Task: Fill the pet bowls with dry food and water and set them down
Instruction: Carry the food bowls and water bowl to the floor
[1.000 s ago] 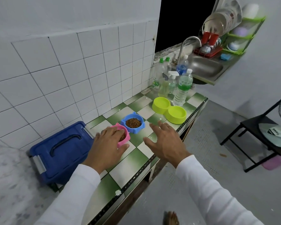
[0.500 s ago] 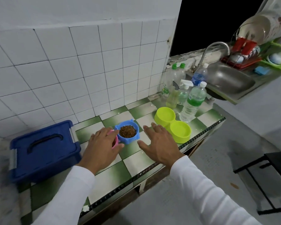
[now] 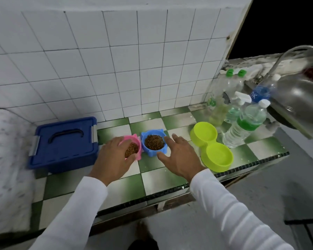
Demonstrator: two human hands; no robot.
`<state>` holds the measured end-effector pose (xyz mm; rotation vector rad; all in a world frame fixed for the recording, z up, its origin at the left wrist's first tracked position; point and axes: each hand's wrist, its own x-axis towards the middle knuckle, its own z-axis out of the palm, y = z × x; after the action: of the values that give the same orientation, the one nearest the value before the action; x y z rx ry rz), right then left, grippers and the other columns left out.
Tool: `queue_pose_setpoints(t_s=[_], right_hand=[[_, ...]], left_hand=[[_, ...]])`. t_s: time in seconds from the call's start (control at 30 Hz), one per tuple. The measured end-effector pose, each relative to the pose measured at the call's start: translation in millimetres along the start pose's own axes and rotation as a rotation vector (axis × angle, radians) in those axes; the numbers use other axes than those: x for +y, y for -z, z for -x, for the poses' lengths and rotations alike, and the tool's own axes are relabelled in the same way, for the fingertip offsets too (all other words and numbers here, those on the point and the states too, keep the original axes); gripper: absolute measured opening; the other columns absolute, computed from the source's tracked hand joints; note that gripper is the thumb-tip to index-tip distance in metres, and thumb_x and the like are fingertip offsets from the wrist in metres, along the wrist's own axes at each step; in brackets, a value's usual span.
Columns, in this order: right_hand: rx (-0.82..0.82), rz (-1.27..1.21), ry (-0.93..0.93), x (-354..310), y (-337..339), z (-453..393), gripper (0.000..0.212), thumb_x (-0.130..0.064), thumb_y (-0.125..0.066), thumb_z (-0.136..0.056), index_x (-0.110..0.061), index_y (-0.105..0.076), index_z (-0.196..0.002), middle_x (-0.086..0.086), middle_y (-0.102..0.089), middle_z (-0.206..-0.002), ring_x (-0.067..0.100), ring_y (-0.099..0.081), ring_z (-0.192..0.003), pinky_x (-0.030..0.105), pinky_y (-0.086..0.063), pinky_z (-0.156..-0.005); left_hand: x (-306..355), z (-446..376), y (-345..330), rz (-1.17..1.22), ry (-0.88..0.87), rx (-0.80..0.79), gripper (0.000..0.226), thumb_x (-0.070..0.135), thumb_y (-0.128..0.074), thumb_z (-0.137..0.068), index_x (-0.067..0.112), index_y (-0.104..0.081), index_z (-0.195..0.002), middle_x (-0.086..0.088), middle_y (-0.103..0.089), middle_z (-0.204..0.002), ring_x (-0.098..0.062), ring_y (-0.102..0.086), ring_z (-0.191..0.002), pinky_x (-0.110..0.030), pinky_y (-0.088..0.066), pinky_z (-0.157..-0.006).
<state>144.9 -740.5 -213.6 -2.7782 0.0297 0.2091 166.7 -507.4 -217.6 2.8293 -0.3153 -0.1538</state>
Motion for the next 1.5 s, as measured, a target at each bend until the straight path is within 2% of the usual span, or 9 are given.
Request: queue_pose_setpoints(t_s=[0.17, 0.5, 0.67, 0.87, 0.97, 1.17, 1.27, 1.4, 1.5], right_hand=[[-0.041, -0.002, 0.033, 1.9, -3.5, -24.8, 0.067, -0.057, -0.053, -0.094, -0.027, -0.038, -0.153, 0.012, -0.031, -0.162, 0.033, -0.029, -0.147, 0.043, -0.026, -0.119], [-0.117, -0.002, 0.059, -2.9, -16.1, -73.9, 0.065, -0.057, -0.052, -0.094, -0.027, -0.040, -0.151, 0.011, -0.042, -0.155, 0.033, -0.040, -0.138, 0.042, -0.036, -0.114], [-0.149, -0.033, 0.069, -4.5, -27.6, -89.1, 0.063, -0.054, -0.053, -0.096, -0.026, -0.040, -0.151, 0.010, -0.040, -0.156, 0.033, -0.039, -0.138, 0.042, -0.038, -0.114], [-0.194, -0.125, -0.008, 5.5, -51.7, -101.6, 0.064, -0.050, -0.058, -0.095, -0.020, -0.041, -0.149, 0.013, -0.046, -0.149, 0.036, -0.047, -0.131, 0.038, -0.040, -0.109], [-0.214, -0.186, -0.078, 14.8, -68.3, -109.8, 0.069, -0.049, -0.061, -0.093, -0.013, -0.040, -0.149, 0.018, -0.051, -0.140, 0.037, -0.051, -0.127, 0.039, -0.041, -0.106], [-0.232, -0.288, -0.225, 30.6, -101.6, -125.9, 0.065, -0.045, -0.065, -0.088, -0.009, -0.045, -0.139, 0.019, -0.056, -0.126, 0.039, -0.054, -0.119, 0.043, -0.048, -0.099], [-0.227, -0.371, -0.308, 39.1, -119.2, -136.0, 0.058, -0.042, -0.065, -0.087, -0.007, -0.050, -0.130, 0.020, -0.058, -0.124, 0.038, -0.055, -0.118, 0.041, -0.048, -0.096], [-0.197, -0.478, -0.413, 52.0, -144.5, -147.8, 0.066, -0.051, -0.056, -0.077, -0.002, -0.057, -0.121, 0.023, -0.063, -0.120, 0.039, -0.060, -0.113, 0.038, -0.047, -0.090], [-0.189, -0.471, -0.443, 58.2, -155.0, -154.1, 0.049, -0.037, -0.063, -0.090, 0.003, -0.059, -0.118, 0.026, -0.064, -0.118, 0.040, -0.059, -0.114, 0.038, -0.046, -0.090]], left_hand=[[-7.3, -16.2, -14.6, 0.025, 0.060, -0.002, 0.062, 0.052, -0.059, -0.098, 0.026, -0.045, -0.152, -0.003, -0.044, -0.157, -0.026, -0.039, -0.143, -0.046, -0.033, -0.121], [-23.1, -48.4, -36.1, 0.087, 0.157, -0.038, 0.060, 0.052, -0.060, -0.098, 0.029, -0.044, -0.151, -0.001, -0.046, -0.154, -0.024, -0.044, -0.138, -0.045, -0.038, -0.118], [-34.7, -57.1, -48.1, 0.134, 0.205, -0.078, 0.060, 0.051, -0.057, -0.099, 0.029, -0.042, -0.152, -0.003, -0.043, -0.155, -0.026, -0.044, -0.138, -0.048, -0.041, -0.116], [-45.1, -55.0, -72.1, 0.249, 0.315, -0.102, 0.061, 0.047, -0.056, -0.101, 0.024, -0.040, -0.154, -0.009, -0.039, -0.157, -0.030, -0.041, -0.141, -0.053, -0.042, -0.115], [-48.3, -54.2, -85.3, 0.302, 0.372, -0.083, 0.056, 0.043, -0.057, -0.101, 0.023, -0.043, -0.151, -0.010, -0.043, -0.151, -0.029, -0.046, -0.136, -0.051, -0.047, -0.110], [-56.3, -53.8, -110.7, 0.379, 0.479, -0.049, 0.044, 0.043, -0.055, -0.100, 0.029, -0.049, -0.142, -0.007, -0.053, -0.139, -0.023, -0.055, -0.123, -0.047, -0.052, -0.102], [-57.5, -58.2, -121.5, 0.473, 0.553, 0.023, 0.031, 0.037, -0.057, -0.100, 0.032, -0.055, -0.130, -0.002, -0.059, -0.120, -0.017, -0.058, -0.106, -0.040, -0.052, -0.093], [-61.3, -62.0, -139.6, 0.603, 0.682, 0.089, 0.014, 0.035, -0.058, -0.099, 0.030, -0.063, -0.111, 0.002, -0.066, -0.103, -0.020, -0.063, -0.096, -0.044, -0.056, -0.086], [-62.4, -65.6, -145.8, 0.642, 0.766, 0.089, 0.016, 0.030, -0.055, -0.101, 0.021, -0.066, -0.106, -0.002, -0.067, -0.101, -0.024, -0.064, -0.092, -0.041, -0.055, -0.085]])
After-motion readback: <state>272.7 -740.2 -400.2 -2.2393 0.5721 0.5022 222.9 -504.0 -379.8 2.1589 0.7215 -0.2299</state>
